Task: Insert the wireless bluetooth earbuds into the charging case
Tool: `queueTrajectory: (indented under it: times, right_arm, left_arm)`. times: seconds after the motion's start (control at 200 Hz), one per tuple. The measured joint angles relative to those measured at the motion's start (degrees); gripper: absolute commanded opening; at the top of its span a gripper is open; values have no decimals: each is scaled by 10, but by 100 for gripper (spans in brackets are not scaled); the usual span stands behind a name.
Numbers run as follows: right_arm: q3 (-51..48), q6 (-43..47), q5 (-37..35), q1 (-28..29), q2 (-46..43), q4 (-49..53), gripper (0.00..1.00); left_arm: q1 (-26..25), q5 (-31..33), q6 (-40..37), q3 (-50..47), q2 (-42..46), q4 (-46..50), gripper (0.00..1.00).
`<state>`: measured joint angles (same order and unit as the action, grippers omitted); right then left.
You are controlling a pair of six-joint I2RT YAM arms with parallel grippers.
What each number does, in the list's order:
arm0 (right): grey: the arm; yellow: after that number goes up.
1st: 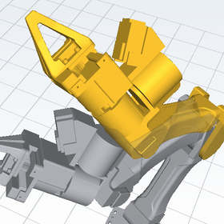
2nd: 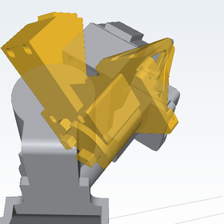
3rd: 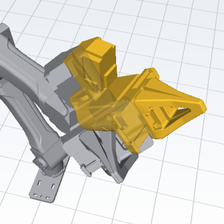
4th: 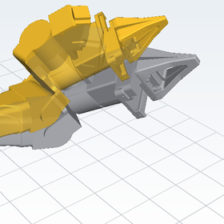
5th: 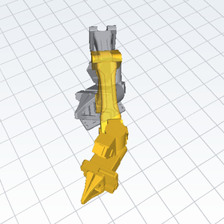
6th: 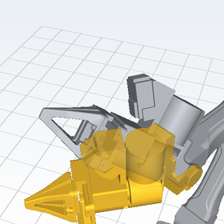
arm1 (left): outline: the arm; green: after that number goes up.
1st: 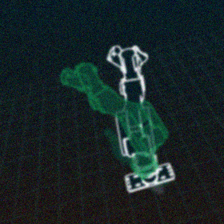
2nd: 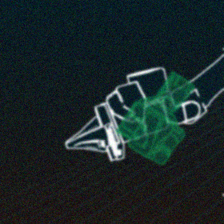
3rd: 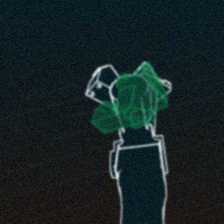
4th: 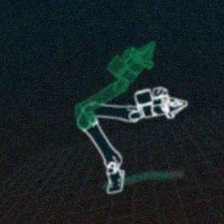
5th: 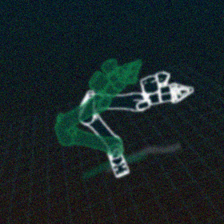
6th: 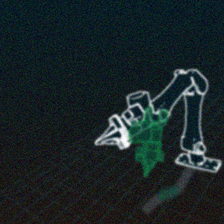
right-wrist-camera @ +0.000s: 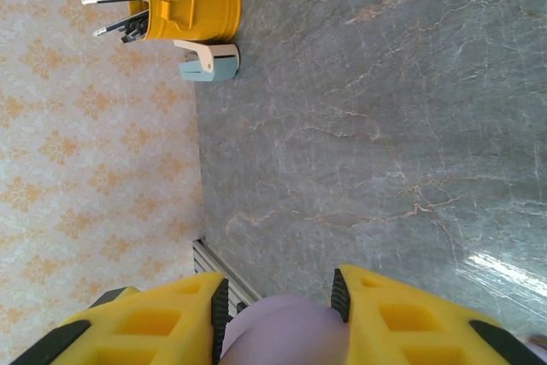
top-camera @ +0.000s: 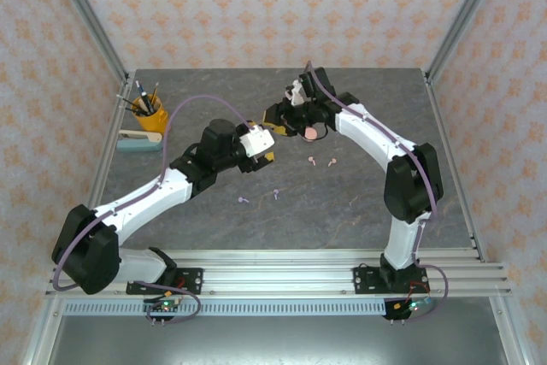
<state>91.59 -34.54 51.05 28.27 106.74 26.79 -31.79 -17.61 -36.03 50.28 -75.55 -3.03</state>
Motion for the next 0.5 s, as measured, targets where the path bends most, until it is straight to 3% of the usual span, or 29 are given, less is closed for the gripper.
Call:
queueTrajectory:
  times: [0.245,0.5]
  right_arm:
    - [4,2,0,9,0,7,36]
    - [6,2,-2,12,0,11,36]
  left_arm:
    - [0,0,-5,12,-9,7,62]
    - [0,0,-10,28,-23,16,57]
